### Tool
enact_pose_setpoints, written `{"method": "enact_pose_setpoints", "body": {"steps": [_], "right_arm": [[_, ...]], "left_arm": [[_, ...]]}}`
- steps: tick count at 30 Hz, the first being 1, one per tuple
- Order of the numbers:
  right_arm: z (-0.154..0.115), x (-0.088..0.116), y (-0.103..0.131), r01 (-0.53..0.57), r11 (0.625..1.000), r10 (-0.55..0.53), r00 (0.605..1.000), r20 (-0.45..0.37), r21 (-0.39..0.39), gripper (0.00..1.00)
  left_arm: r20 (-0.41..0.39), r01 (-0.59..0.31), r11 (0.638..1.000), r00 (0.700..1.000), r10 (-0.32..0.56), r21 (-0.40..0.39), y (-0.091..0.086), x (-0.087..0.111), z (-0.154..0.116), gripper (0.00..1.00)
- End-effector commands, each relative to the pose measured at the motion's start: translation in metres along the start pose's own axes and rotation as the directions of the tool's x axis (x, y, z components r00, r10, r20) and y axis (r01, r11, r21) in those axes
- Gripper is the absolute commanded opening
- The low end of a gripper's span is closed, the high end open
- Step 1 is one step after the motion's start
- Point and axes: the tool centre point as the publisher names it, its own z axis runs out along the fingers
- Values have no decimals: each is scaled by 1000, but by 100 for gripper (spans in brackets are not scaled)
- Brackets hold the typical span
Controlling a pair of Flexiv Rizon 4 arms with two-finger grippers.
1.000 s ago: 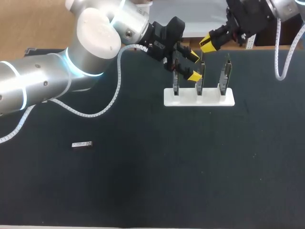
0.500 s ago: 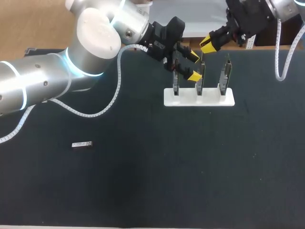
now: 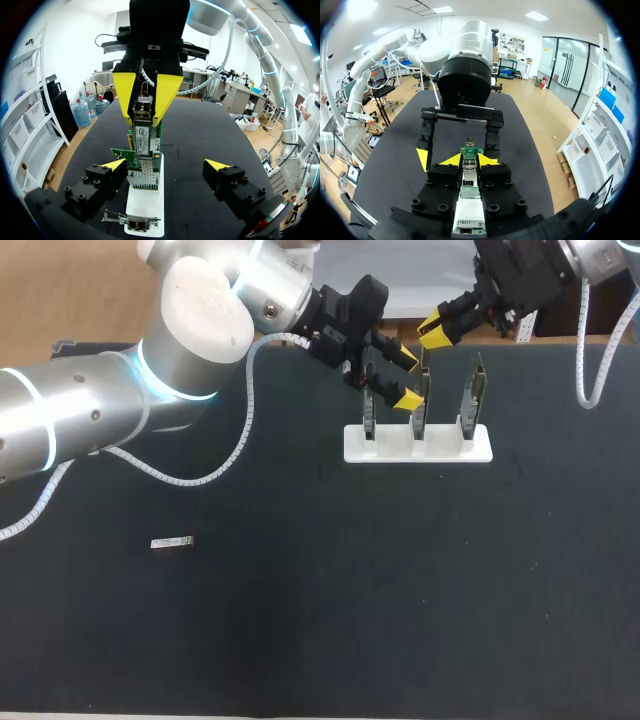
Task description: Pick up the optical module with the left hand, and insert it into the network port with the right hand.
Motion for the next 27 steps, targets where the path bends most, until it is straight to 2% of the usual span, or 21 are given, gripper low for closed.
{"method": "enact_pose_setpoints", "body": {"steps": [1, 27], "right_arm": [[0, 1, 4, -4, 1000, 4, 1000, -6, 7, 0], [7, 11, 4, -35, 999, 34, 999, -19, -5, 0]], "left_arm": [[-5, 1, 1000, 1000, -1, 5, 2, -1, 0, 100], [-5, 1, 1000, 1000, -1, 5, 2, -1, 0, 100]]}}
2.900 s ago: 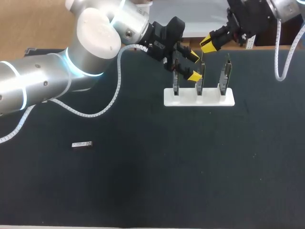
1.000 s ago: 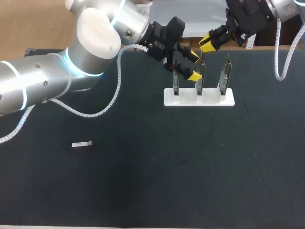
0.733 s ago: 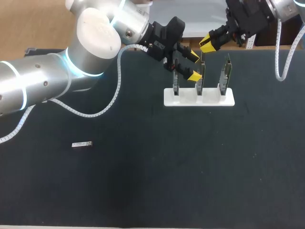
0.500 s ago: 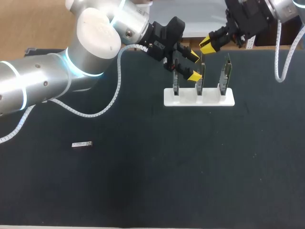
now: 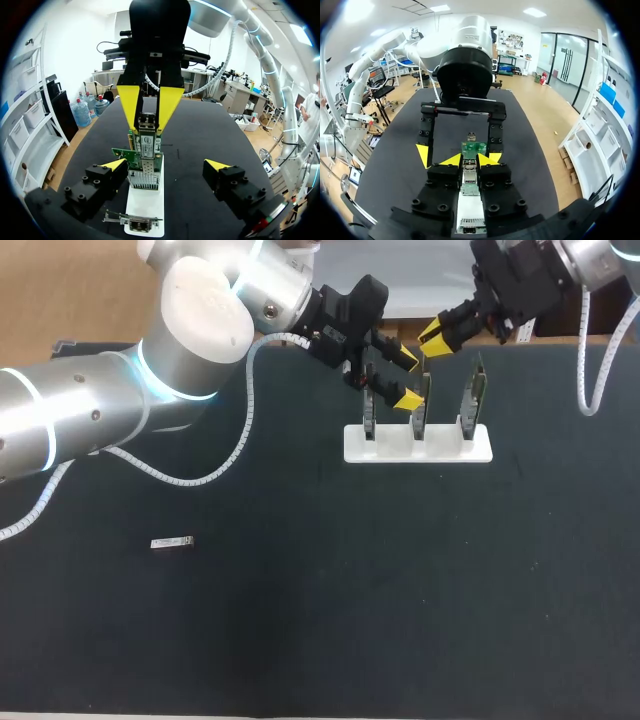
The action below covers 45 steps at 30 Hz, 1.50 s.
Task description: Pick up the optical module with the left hand, and insert it into the network port with the right hand.
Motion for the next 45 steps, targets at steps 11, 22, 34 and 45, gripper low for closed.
{"method": "enact_pose_setpoints", "body": {"steps": [11, 22, 34, 45], "right_arm": [[4, 4, 1, -16, 1000, 16, 1000, 2, -1, 0], [1, 2, 1, -26, 1000, 26, 999, 21, -4, 100], [-18, -7, 1, -41, 998, 46, 991, 127, -38, 100], [-24, -13, 6, -24, 1000, 25, 992, 124, -6, 100]], "left_arm": [[-5, 1, 1000, 1000, -1, 5, 2, -1, 0, 100], [-5, 1, 1000, 1000, -1, 5, 2, -1, 0, 100], [-5, 1, 1000, 1000, -1, 5, 2, -1, 0, 100], [-5, 1, 1000, 1000, -1, 5, 2, -1, 0, 100]]}}
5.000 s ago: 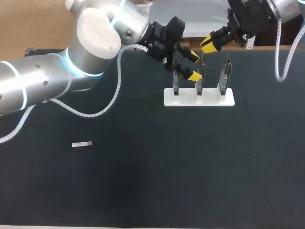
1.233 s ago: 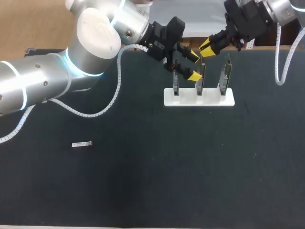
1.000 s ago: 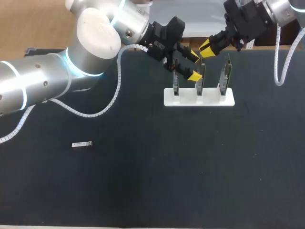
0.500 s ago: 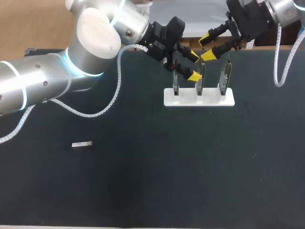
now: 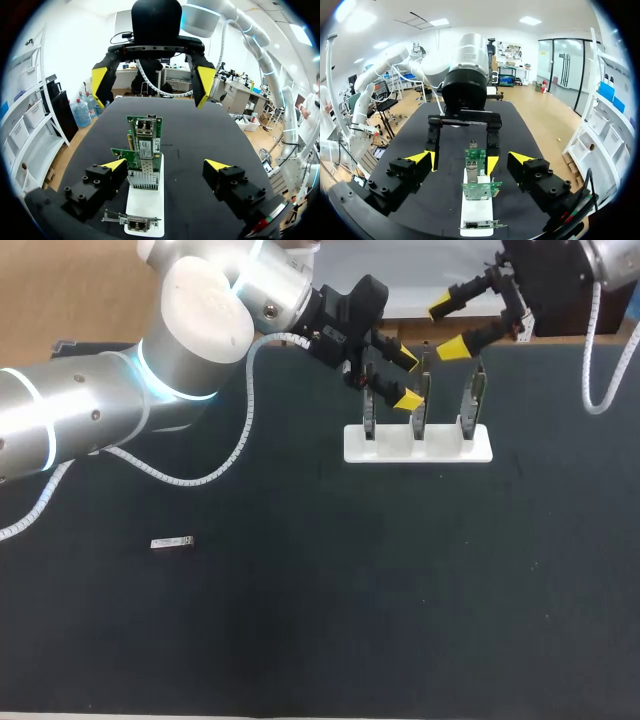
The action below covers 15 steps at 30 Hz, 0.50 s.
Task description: Pick up the optical module with the left hand, and insert it into the network port with the right hand.
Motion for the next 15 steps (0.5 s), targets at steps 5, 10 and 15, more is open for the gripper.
{"method": "enact_pose_setpoints", "body": {"steps": [5, 10, 15], "right_arm": [[-3, -5, 7, 1, 999, -1, 1000, -1, 42, 0], [-3, -6, 6, 5, 999, -5, 1000, -3, 51, 0], [-2, -8, 4, 10, 999, -10, 1000, -12, 52, 0]], "left_arm": [[-5, 1, 1000, 1000, -1, 5, 2, -1, 0, 100], [-5, 1, 1000, 1000, -1, 5, 2, -1, 0, 100], [-5, 1, 1000, 1000, -1, 5, 2, -1, 0, 100]]}}
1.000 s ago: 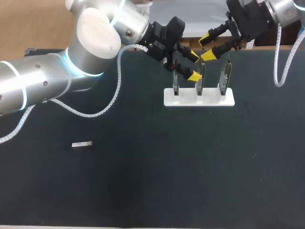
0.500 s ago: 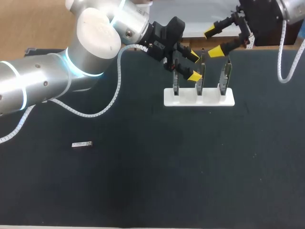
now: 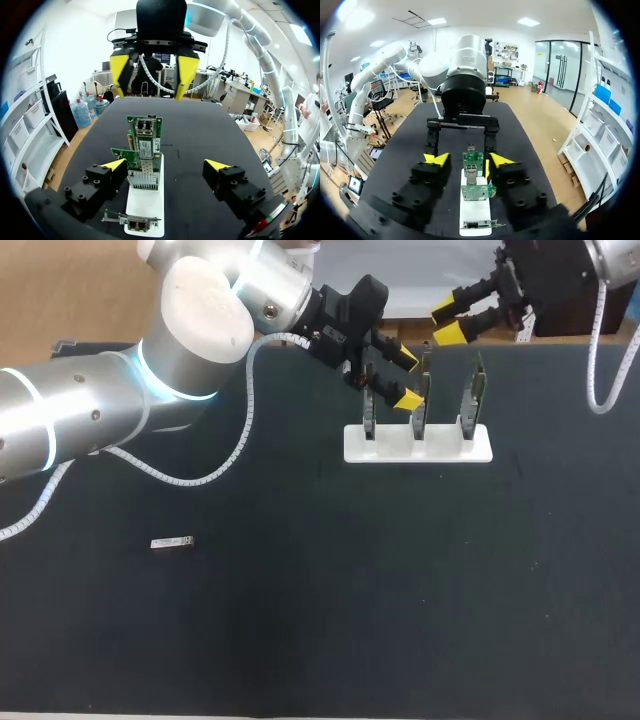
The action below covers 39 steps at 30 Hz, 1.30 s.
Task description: Pick up the optical module with the left hand, and insert it into the network port with the right hand.
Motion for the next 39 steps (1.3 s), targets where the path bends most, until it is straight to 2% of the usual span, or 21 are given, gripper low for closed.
{"method": "enact_pose_setpoints", "body": {"steps": [1, 17, 39], "right_arm": [[1, -3, 2, 2, 1000, -2, 1000, -7, 8, 0], [9, -4, -3, 9, 1000, -9, 1000, -21, -16, 0], [20, 9, -8, -14, 999, 12, 999, -52, -33, 0]], "left_arm": [[-5, 1, 1000, 1000, -1, 5, 2, -1, 0, 100], [-5, 1, 1000, 1000, -1, 5, 2, -1, 0, 100], [-5, 1, 1000, 1000, -1, 5, 2, -1, 0, 100]]}}
